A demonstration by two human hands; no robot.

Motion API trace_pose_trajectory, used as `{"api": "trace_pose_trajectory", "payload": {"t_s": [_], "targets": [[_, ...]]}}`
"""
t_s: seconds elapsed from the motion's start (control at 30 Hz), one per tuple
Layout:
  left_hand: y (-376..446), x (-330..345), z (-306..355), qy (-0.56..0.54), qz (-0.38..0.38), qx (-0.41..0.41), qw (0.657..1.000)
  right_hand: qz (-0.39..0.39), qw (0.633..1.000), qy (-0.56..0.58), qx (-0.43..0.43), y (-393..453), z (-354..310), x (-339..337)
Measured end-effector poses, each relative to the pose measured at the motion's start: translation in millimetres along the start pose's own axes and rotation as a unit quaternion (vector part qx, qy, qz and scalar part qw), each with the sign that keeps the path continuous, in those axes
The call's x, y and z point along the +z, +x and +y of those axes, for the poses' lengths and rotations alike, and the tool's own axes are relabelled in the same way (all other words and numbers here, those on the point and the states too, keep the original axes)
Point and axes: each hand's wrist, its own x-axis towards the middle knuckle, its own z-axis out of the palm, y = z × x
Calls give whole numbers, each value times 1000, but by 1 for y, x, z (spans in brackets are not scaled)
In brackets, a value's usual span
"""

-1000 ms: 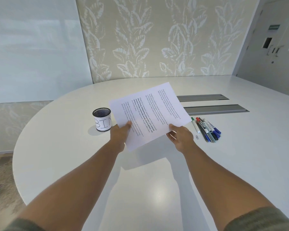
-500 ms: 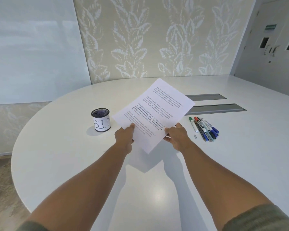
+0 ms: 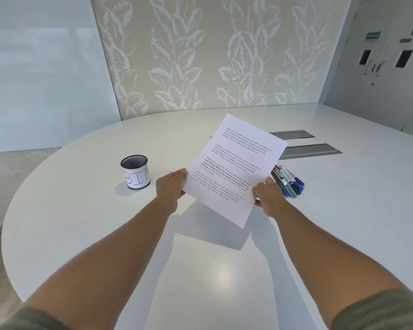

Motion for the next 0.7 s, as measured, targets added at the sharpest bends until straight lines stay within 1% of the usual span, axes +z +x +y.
{"api": "trace_pose_trajectory", "payload": {"t_s": [0.13,0.23,0.37,0.47,0.57,0.7], "targets": [[4,10,-1,61,-34,7,998,6,1000,-30,2,2,1,-12],[7,20,-4,94,-52,0,994,-5,998,-56,4,2,0,-20],[14,33,-10,111,-75,-8,991,-12,994,-108,10,4,-1,-32],[18,42,-18,108,-90,-13,990,-8,993,-121,11,7,0,-40],[19,52,-26,111,-100,-31,988,12,992,-128,6,10,3,-49],[25,62,-35,107,-109,-83,985,64,988,-138,-27,13,7,-58]]}}
